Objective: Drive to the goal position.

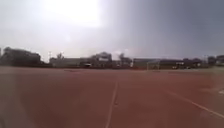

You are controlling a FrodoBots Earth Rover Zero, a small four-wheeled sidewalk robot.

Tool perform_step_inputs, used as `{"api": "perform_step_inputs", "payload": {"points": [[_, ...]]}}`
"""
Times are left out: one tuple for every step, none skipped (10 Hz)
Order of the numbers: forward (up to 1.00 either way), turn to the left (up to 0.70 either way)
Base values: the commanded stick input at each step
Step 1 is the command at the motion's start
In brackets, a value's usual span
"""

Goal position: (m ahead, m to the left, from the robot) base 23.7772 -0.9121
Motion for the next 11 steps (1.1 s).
{"api": "perform_step_inputs", "payload": {"points": [[0.70, 0.00], [0.70, 0.00], [0.70, 0.00], [0.70, 0.00], [0.70, 0.00], [0.70, 0.00], [0.70, 0.00], [0.70, 0.00], [0.70, 0.00], [0.70, 0.00], [0.70, 0.00]]}}
